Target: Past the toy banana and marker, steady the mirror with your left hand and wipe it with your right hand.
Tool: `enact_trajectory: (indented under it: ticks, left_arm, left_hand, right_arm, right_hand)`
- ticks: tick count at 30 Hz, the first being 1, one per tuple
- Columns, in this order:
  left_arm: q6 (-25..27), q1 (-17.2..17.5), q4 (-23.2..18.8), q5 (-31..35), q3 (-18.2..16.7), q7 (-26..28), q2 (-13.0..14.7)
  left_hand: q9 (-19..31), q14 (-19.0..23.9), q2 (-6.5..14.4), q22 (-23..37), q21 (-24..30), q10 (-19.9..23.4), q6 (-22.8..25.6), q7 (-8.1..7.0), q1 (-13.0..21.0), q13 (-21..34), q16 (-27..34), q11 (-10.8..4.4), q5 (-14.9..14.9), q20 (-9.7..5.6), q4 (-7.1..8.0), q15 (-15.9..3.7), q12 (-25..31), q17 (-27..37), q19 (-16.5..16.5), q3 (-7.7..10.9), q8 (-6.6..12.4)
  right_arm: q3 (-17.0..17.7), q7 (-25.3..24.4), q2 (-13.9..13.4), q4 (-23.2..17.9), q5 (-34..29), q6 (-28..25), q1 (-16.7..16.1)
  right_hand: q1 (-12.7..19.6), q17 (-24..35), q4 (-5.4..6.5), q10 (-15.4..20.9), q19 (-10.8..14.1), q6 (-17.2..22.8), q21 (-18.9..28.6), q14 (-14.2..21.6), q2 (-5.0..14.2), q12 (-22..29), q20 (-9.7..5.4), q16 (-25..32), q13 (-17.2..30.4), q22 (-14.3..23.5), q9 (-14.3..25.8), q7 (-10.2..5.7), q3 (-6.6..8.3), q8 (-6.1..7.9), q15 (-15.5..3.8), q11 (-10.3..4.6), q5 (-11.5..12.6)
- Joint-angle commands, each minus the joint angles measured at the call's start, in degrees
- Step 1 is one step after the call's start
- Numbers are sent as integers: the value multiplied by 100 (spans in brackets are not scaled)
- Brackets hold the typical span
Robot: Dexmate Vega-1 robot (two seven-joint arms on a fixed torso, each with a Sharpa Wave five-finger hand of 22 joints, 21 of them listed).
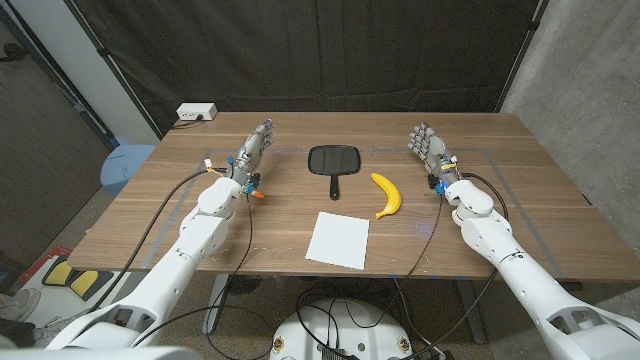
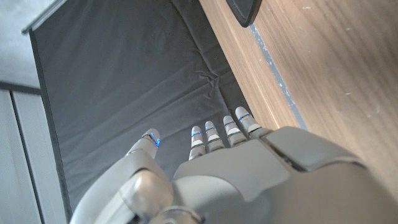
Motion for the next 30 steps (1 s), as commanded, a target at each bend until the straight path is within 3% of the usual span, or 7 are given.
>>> enact_trajectory:
  ticks: [1, 13, 17, 26, 30]
  left_arm:
    - [417, -96, -403, 1716, -69, -52, -42]
    - [517, -250, -547, 2749, 105, -316, 21]
    - [588, -358, -547, 3099, 206, -459, 118]
    - [535, -371, -657, 3531, 280, -658, 247]
    - [445, -376, -670, 3612, 303, -780, 304]
  left_hand:
    - [11, 101, -8, 16, -31, 117, 142, -22, 115, 14, -2, -10, -45, 34, -61, -24, 33, 21, 19, 24, 50]
    - [4, 176, 5, 23, -35, 212, 346, -13, 204, 8, -7, -18, -118, 100, -104, -34, 19, 31, 86, 62, 82]
    - [1, 304, 28, 30, -26, 380, 524, -21, 253, 4, 17, -51, -180, 283, -115, -35, 41, 40, 169, 89, 107]
    - [-2, 331, 44, 33, -33, 423, 615, -26, 290, 1, 8, -41, -217, 299, -125, -52, 27, 44, 190, 112, 113]
    - [-5, 353, 51, 35, -42, 473, 730, -35, 325, -2, 0, -125, -249, 312, -137, -77, 16, 46, 204, 130, 130]
  right_arm:
    - [345, -278, 189, -438, -802, -302, -275]
    - [232, -738, -135, -1235, -1688, -675, -653]
    - [141, -919, -289, -1543, -2001, -946, -786]
    - [38, -1197, -492, -2084, -2388, -1334, -1072]
    - [-27, -1423, -601, -2397, -2671, -1503, -1252]
  right_hand:
    - [169, 17, -103, 99, 53, 78, 48, 80, 53, 17, 17, 24, 22, 17, 26, -57, 78, 53, 61, 25, -28]
    - [335, 19, -225, 170, 89, 115, 55, 163, 66, 28, 1, 30, 21, 21, 27, -105, 161, 51, 76, 5, -56]
    - [290, 36, -227, 248, 100, 176, 56, 263, -56, 48, 25, 57, 23, 28, 29, -127, 85, 56, 86, -23, -108]
    - [258, 44, -228, 390, 148, 243, 72, 389, -115, 84, 64, 74, 25, 38, 34, -131, 20, 56, 107, -32, -133]
    - [293, 40, -252, 447, 169, 276, 79, 429, -100, 97, 68, 73, 25, 40, 35, -122, 31, 60, 110, -29, -130]
